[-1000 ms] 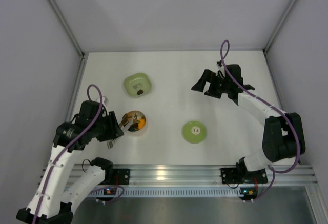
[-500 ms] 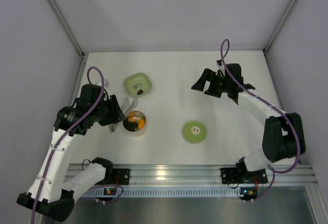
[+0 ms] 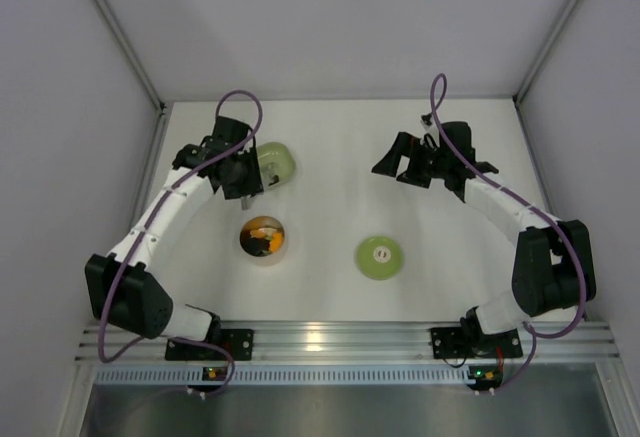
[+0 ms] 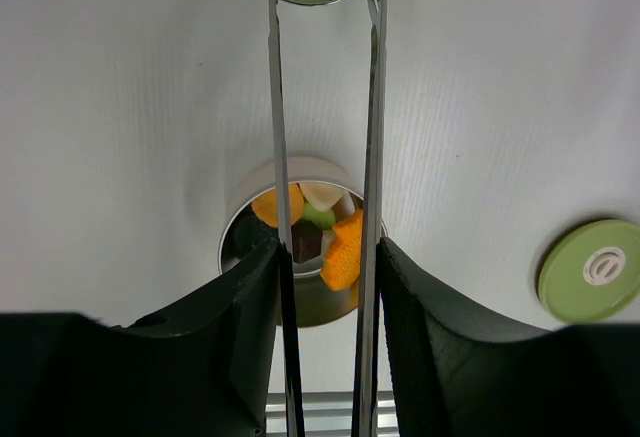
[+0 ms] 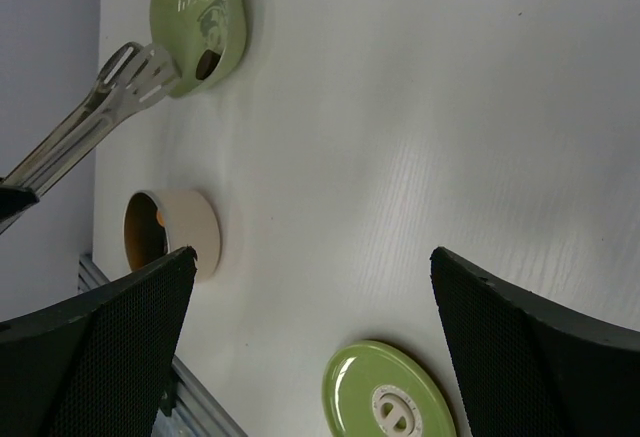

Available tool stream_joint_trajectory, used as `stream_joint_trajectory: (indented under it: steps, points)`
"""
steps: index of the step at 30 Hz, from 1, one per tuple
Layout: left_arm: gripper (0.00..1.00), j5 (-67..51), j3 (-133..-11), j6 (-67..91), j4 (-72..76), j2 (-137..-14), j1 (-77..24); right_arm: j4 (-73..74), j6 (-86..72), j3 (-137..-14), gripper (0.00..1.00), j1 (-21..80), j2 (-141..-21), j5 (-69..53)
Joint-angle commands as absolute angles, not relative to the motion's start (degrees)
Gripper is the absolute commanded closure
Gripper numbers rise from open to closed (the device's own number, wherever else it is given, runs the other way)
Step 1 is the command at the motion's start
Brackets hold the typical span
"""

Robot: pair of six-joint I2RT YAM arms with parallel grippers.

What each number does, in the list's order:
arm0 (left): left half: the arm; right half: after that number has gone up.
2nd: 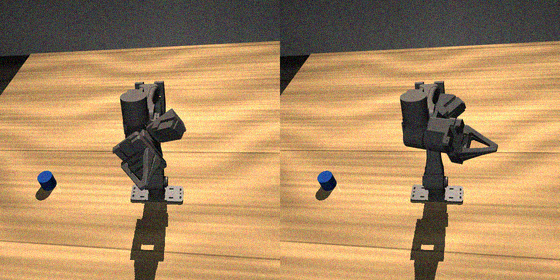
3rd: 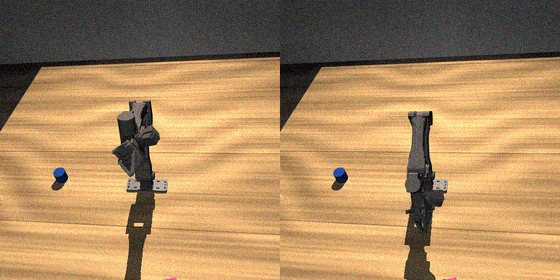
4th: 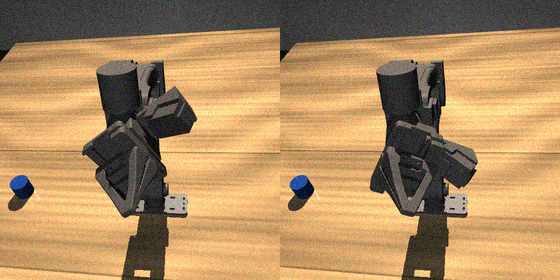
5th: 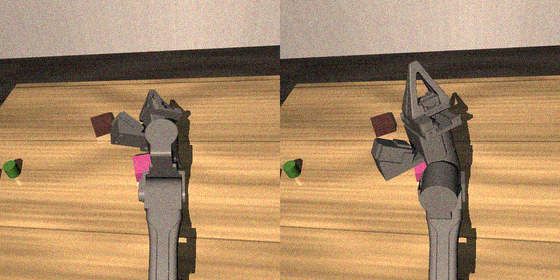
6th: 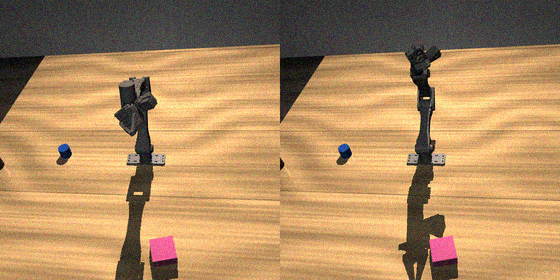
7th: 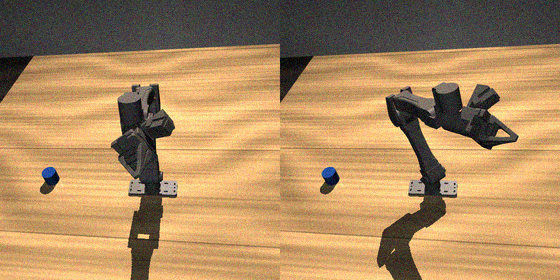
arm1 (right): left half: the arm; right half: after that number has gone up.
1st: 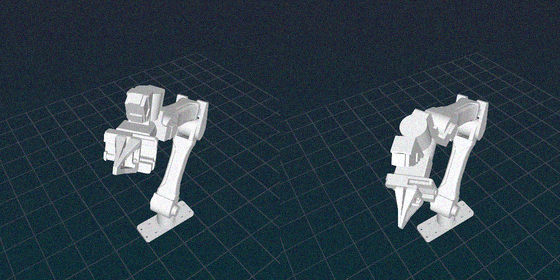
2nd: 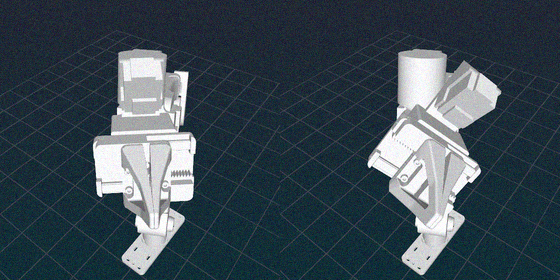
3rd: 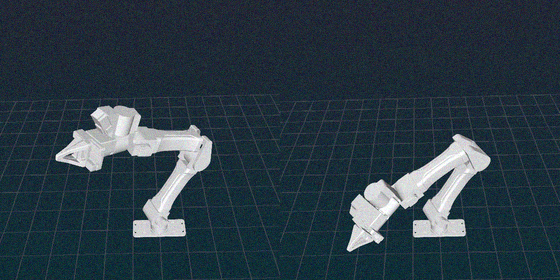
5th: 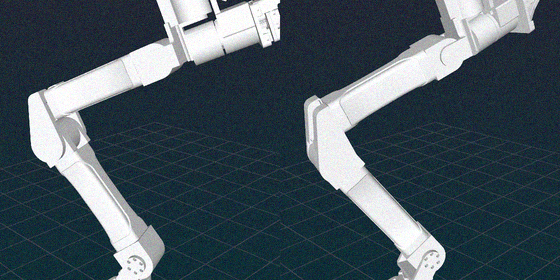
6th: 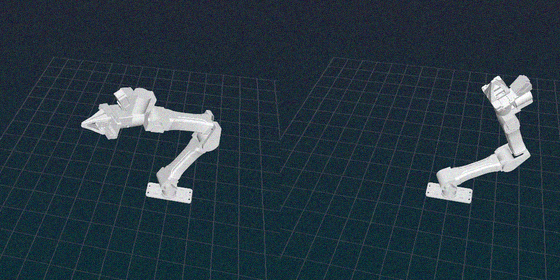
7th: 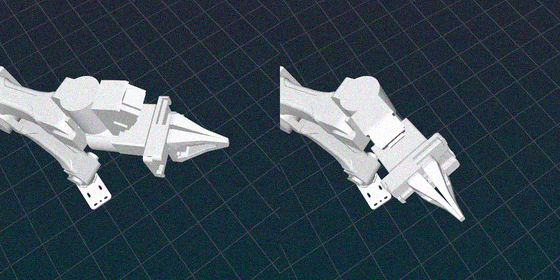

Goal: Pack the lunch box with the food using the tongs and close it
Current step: Place the fake food in the packing box, then pick up the fake food from the plate.

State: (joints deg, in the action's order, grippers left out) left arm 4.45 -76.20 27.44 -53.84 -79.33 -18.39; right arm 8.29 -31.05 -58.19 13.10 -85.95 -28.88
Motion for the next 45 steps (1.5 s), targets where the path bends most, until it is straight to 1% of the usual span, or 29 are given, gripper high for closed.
stream_joint_trajectory:
  steps: [1, 10, 20, 31, 45]
  points:
    - [0.53, 6.68, -79.1, 25.75, -48.87, -81.29, -18.37, 5.1, -29.97, -59.59, 0.01, 14.06, -85.87, -30.41]
    - [0.53, 6.86, -79.1, 24.35, -47.2, -87.0, -18.37, 4.75, -29.62, -58.27, 0.01, 13.97, -84.9, -30.5]
    - [0.53, 5.19, -80.24, 22.94, -48.34, -90.0, -18.37, 5.62, -29.27, -58.01, 0.01, 13.71, -83.59, -30.15]
    - [0.53, 2.37, -80.51, 21.62, -50.1, -86.93, -18.37, 6.5, -29.44, -57.92, 0.0, 13.71, -82.35, -29.36]
    - [0.53, 0.35, -80.16, 21.01, -50.01, -87.54, -18.37, 8.0, -29.0, -57.48, 0.01, 13.8, -80.68, -28.3]
